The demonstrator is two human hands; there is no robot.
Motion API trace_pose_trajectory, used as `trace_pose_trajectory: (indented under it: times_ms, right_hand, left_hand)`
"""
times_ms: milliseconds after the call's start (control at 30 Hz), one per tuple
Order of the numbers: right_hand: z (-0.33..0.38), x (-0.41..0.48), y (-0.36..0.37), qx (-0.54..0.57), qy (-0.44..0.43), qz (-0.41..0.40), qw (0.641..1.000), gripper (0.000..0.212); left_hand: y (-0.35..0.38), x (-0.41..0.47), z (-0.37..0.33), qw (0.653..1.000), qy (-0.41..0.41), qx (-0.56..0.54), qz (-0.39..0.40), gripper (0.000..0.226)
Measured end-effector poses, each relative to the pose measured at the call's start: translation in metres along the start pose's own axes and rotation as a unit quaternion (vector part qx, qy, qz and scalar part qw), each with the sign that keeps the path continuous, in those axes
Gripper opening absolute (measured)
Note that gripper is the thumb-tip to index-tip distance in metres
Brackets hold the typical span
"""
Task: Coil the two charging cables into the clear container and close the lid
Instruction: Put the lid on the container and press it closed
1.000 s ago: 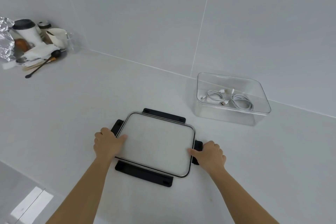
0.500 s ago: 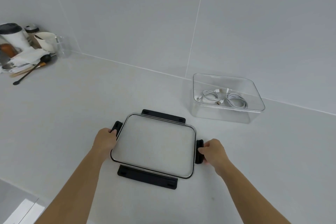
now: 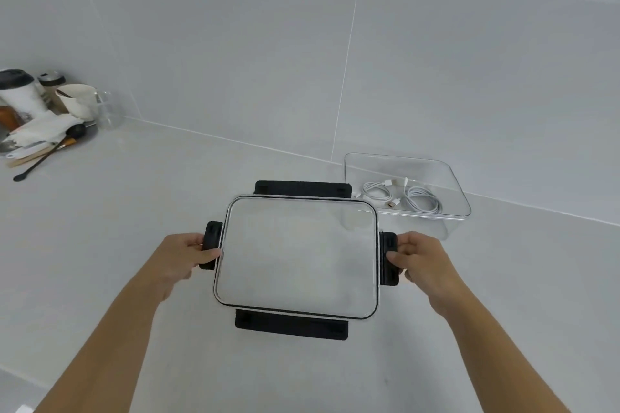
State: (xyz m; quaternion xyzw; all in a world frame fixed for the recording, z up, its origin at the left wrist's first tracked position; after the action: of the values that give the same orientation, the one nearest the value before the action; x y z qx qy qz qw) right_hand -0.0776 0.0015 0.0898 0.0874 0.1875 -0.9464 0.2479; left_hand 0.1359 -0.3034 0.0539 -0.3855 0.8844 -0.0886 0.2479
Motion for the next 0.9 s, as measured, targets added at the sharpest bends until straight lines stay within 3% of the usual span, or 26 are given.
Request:
trace_pose_trajectory:
  times_ms: [333,533,667,833,900]
  right_hand:
    - [0.039,-0.009,-0.043,0.083,-0.096,-0.038,0.991,0.012]
    - [0.043,-0.014,-0.066,0.169,-0.122,-0.056,0.976,0.017]
    - [0.042,-0.017,-0.08,0.246,-0.103,-0.089,0.96,0.027]
    - [0.035,-0.016,-0.095,0.223,-0.105,-0.148,0.958,0.038]
    - [0.035,-0.016,-0.101,0.218,-0.115,-0.167,0.955,0.031]
  left_hand:
    - [0.014,-0.008,-0.058,0.982,0.036,-0.182,0.04,0.022]
    - [0.023,-0.015,-0.083,0.926,0.018,-0.376,0.031,0.024]
    - [0.035,-0.017,-0.09,0.948,-0.003,-0.313,0.054,0.058]
    - [0.05,-0.02,-0.105,0.965,0.052,-0.253,0.053,0.022]
    - [0.056,-0.02,-0.111,0.971,0.078,-0.218,0.061,0.018]
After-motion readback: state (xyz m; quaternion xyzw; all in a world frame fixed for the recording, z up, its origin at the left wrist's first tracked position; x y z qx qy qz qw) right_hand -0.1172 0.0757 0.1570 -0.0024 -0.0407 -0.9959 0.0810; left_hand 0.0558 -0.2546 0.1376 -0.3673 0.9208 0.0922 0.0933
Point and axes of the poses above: each hand's wrist, its own x-axis towards the middle knuckle, its own y-axis out of the palm, z = x × y, the point moved 5 cm from there along x, towards the middle knuckle, and after that the axes turned 2 degrees about -z, right-handed, at the moved point
